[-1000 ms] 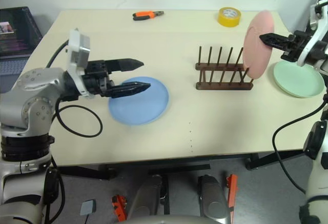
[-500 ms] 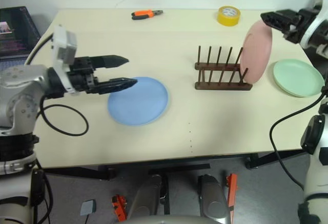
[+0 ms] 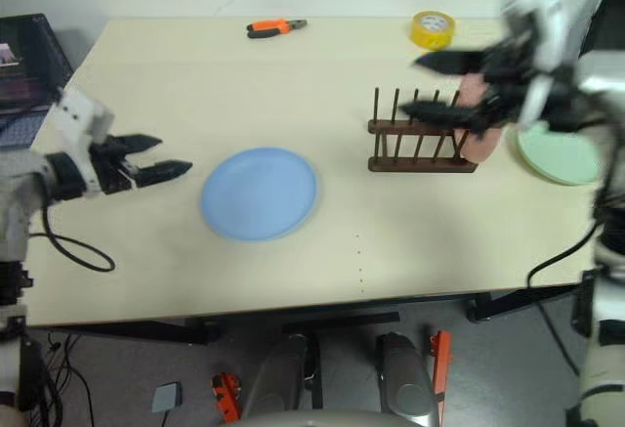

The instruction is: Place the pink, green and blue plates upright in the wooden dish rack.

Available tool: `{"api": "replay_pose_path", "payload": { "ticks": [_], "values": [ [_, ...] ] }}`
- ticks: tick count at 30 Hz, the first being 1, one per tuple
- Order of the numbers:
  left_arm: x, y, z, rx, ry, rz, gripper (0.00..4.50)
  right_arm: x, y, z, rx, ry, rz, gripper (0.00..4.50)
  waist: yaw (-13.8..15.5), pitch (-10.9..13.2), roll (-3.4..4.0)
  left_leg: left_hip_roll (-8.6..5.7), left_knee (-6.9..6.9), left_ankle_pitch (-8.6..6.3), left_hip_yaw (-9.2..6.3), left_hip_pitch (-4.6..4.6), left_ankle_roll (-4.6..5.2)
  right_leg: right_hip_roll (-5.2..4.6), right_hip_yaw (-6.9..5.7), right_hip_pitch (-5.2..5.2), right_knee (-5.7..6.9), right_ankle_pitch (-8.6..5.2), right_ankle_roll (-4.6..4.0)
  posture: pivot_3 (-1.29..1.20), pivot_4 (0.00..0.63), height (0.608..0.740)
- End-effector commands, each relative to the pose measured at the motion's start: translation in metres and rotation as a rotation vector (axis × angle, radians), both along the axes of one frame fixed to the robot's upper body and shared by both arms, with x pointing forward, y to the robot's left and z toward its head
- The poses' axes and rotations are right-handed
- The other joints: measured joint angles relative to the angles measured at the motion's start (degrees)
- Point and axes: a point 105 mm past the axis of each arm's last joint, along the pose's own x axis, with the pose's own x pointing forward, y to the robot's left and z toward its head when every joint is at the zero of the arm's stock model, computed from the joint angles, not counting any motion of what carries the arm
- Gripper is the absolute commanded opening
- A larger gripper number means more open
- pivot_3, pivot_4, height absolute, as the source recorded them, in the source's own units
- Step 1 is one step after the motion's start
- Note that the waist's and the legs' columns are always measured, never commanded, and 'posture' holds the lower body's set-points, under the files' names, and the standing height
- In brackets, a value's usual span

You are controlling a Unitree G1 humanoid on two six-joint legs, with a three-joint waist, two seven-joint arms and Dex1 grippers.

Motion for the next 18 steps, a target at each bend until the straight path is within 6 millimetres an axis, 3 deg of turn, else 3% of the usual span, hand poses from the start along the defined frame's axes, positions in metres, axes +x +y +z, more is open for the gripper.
{"api": "replay_pose_path", "payload": {
  "ticks": [1,4,7,8,10,12,15,18],
  "values": [
    [0.003,-0.007,-0.006,0.027,0.000,-0.007,4.00,0.005,0.015,-0.020,-0.076,-0.034,-0.054,3.56,0.18,0.00,-0.01,-0.01,0.00,0.00,0.00,-0.07,0.00,0.00,0.00,-0.05,-0.02,0.04,-0.07,0.00,0.150,0.740],
    [0.004,-0.016,-0.006,0.001,-0.008,-0.018,4.00,0.006,0.020,-0.031,-0.091,-0.025,-0.072,3.56,0.75,0.00,-0.01,-0.09,0.00,0.01,0.02,-0.15,0.00,0.01,-0.02,-0.10,-0.02,0.05,-0.08,0.00,0.150,0.740],
    [0.001,-0.021,0.009,-0.022,-0.060,-0.049,4.00,0.009,0.004,-0.025,-0.088,-0.031,-0.122,3.56,1.20,0.00,-0.01,-0.14,0.00,0.01,0.04,-0.15,0.01,0.07,-0.04,-0.10,-0.03,0.05,-0.06,0.00,0.150,0.740],
    [-0.002,-0.025,0.019,-0.035,-0.087,-0.079,4.00,0.014,-0.010,-0.017,-0.071,-0.038,-0.174,3.56,1.37,0.01,-0.02,-0.16,0.00,0.01,0.05,-0.15,0.01,0.07,-0.04,-0.10,-0.03,0.05,-0.06,0.00,0.150,0.740],
    [-0.014,-0.039,0.048,-0.084,-0.150,-0.193,4.00,0.025,-0.059,0.005,-0.072,-0.073,-0.334,3.56,1.75,0.03,-0.05,-0.19,0.03,0.01,0.02,-0.17,0.01,0.06,-0.08,-0.07,-0.06,0.05,-0.05,0.00,0.150,0.740],
    [-0.027,-0.052,0.067,-0.096,-0.186,-0.298,4.00,0.028,-0.101,0.013,-0.123,-0.083,-0.457,3.56,2.21,0.03,-0.06,-0.27,0.05,0.00,0.03,-0.21,-0.01,-0.05,-0.11,-0.07,-0.15,0.05,-0.04,0.00,0.150,0.740],
    [-0.041,-0.081,0.079,-0.083,-0.197,-0.465,4.00,0.035,-0.157,-0.008,-0.376,-0.079,-0.599,3.56,2.46,0.00,-0.09,-0.33,0.02,-0.17,0.10,-0.18,-0.27,-0.28,-0.10,-0.05,-0.27,0.00,0.01,0.00,0.150,0.740],
    [-0.046,-0.115,0.075,-0.046,-0.203,-0.603,4.00,0.047,-0.189,-0.020,-0.504,-0.051,-0.671,3.56,1.99,-0.02,-0.10,-0.30,0.02,-0.19,0.16,-0.03,-0.30,-0.24,-0.08,0.09,-0.26,-0.15,0.24,0.00,0.150,0.740]
  ]
}}
